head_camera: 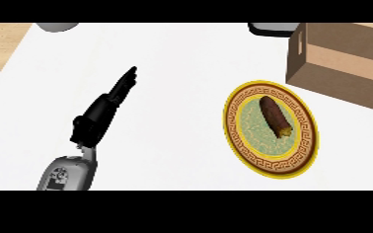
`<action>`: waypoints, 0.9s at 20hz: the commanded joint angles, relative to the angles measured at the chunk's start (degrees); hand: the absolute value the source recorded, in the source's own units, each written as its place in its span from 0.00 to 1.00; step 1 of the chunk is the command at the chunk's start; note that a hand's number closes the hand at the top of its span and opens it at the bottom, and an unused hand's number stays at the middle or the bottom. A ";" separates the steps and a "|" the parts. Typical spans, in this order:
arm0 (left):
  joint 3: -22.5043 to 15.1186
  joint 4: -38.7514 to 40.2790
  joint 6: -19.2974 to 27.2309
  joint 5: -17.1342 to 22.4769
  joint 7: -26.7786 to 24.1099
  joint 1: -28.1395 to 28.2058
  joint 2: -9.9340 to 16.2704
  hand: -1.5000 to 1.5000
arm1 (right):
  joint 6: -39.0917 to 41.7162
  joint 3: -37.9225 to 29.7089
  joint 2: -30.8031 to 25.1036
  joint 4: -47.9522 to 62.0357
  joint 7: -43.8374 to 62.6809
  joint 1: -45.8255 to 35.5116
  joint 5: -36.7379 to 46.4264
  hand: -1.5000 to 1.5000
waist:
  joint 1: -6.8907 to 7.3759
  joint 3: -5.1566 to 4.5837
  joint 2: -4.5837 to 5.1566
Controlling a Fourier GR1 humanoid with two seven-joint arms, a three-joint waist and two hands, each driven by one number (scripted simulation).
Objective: Pick the bell pepper from the plate and place it in the cardboard box
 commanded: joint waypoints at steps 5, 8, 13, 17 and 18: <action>-0.32 -0.97 -0.74 -0.08 0.92 -1.00 -0.71 0.50 | -8.20 1.58 -2.31 21.53 -8.80 -8.76 5.11 1.00 | 0.28 0.04 0.09; -0.13 1.59 -0.58 -0.65 0.64 -1.84 -0.93 0.50 | -9.74 6.44 -2.99 26.96 -6.09 -15.66 9.57 1.00 | 0.62 0.01 0.18; -2.13 2.62 0.63 -2.51 -2.21 -1.24 -2.84 0.50 | -15.66 8.09 -3.92 41.12 -16.53 -16.58 13.96 1.00 | 0.73 0.04 0.35; 0.73 1.06 -1.40 -1.19 -4.24 1.64 0.74 0.50 | -20.66 9.14 -3.14 52.83 -19.57 -20.71 17.19 1.00 | 1.31 0.05 0.44; 2.07 2.75 -0.78 0.30 1.13 -4.46 -0.92 0.50 | -22.81 10.91 0.12 51.39 -17.34 -20.53 18.56 1.00 | 0.61 0.04 0.29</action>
